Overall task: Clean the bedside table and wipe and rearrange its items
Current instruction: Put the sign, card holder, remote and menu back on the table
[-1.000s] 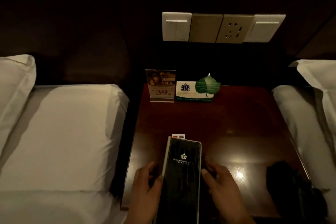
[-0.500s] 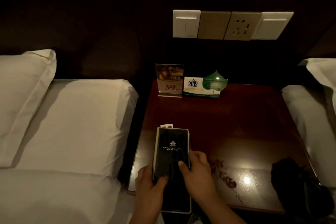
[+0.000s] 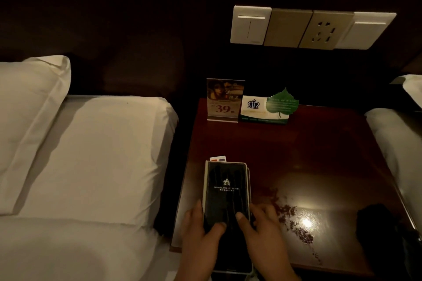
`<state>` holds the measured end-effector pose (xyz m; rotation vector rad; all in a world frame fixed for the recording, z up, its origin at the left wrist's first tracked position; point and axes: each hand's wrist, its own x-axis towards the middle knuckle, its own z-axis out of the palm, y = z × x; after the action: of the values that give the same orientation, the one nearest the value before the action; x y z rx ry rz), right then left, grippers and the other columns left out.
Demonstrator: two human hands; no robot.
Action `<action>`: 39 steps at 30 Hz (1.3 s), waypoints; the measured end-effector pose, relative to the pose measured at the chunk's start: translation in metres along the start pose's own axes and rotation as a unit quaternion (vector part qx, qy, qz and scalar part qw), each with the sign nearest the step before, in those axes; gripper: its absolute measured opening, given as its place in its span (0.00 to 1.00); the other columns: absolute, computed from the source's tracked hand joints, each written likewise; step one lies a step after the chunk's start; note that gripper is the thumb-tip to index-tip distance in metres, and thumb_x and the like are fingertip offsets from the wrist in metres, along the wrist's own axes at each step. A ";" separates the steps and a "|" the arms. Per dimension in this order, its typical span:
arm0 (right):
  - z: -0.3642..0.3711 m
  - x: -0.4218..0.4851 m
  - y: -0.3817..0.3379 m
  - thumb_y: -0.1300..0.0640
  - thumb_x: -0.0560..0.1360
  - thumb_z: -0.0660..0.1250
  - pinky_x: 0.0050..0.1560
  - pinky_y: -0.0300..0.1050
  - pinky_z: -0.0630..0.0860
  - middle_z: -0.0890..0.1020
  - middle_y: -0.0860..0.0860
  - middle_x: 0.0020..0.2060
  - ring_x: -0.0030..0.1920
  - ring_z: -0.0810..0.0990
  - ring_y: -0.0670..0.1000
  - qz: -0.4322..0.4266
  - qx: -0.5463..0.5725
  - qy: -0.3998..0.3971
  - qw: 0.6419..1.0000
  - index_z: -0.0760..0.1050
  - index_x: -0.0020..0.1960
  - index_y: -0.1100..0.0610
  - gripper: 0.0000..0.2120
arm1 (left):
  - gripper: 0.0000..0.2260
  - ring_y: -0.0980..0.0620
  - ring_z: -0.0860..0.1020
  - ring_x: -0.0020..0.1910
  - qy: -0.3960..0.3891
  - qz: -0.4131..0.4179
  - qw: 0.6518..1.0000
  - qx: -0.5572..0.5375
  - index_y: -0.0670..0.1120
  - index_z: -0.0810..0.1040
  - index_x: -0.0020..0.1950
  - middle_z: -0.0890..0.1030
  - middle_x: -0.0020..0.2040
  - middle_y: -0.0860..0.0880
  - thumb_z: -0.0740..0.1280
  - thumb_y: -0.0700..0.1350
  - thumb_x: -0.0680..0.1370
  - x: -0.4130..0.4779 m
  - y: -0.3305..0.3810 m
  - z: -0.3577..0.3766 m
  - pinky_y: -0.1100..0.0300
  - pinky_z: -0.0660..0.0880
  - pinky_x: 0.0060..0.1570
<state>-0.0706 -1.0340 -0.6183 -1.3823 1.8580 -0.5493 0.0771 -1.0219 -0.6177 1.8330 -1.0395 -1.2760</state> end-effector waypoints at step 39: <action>-0.021 0.125 -0.071 0.38 0.80 0.51 0.69 0.56 0.65 0.62 0.51 0.75 0.71 0.62 0.56 -0.223 -0.290 -0.174 0.914 0.51 0.78 0.52 0.32 | 0.27 0.53 0.72 0.62 0.052 0.050 0.997 0.007 0.53 0.69 0.74 0.71 0.62 0.51 0.70 0.42 0.76 0.015 -0.003 0.007 0.51 0.72 0.65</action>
<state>-0.0606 -1.1770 -0.5928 -2.1640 1.4600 0.0681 0.0741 -1.0343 -0.6288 1.8142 -1.0727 -1.1041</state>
